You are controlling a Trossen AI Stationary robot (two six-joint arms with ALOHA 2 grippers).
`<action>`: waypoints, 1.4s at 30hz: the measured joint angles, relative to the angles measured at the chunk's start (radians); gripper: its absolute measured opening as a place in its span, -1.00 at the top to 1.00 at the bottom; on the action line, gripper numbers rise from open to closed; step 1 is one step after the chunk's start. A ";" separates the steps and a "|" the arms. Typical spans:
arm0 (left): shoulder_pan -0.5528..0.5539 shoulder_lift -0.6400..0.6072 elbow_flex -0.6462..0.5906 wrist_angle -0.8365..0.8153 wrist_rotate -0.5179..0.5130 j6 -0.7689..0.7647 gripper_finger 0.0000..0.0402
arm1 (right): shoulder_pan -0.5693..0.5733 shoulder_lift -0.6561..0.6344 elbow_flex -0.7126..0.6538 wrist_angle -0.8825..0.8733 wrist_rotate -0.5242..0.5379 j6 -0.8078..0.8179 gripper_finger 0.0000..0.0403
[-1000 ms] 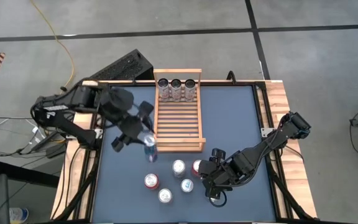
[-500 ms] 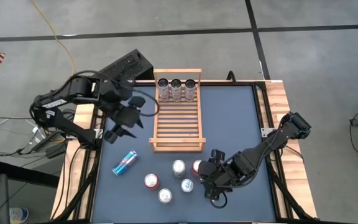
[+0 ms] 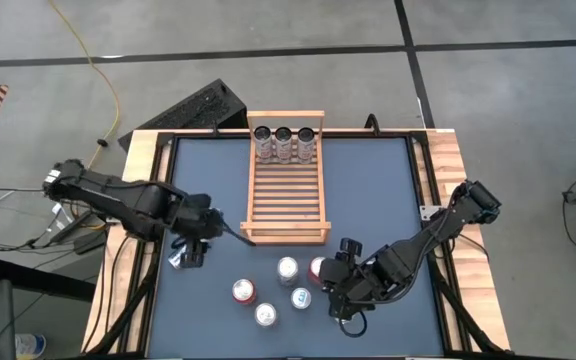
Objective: Place canned beverage on shelf
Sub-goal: Put the top blue soda can on the shelf
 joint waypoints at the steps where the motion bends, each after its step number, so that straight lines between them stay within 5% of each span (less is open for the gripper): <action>1: 0.006 -0.034 -0.051 0.020 0.005 -0.050 0.01 | 0.001 0.000 0.000 -0.001 0.000 0.000 -0.24; 11: -0.015 -0.210 -0.343 0.076 0.023 -0.450 -0.39 | 0.001 0.000 -0.009 0.005 0.044 -0.021 -0.24; 26: -0.311 0.005 -0.361 0.022 -0.122 -0.826 -0.44 | 0.000 0.000 -0.052 0.033 0.051 -0.019 -0.24; 36: -0.474 0.133 -0.361 0.064 -0.151 -1.016 -0.44 | 0.000 0.000 -0.052 0.057 0.050 -0.018 -0.24; 42: -0.538 0.109 -0.495 0.118 -0.083 -1.147 -0.44 | 0.000 0.000 -0.053 0.069 0.049 -0.018 -0.24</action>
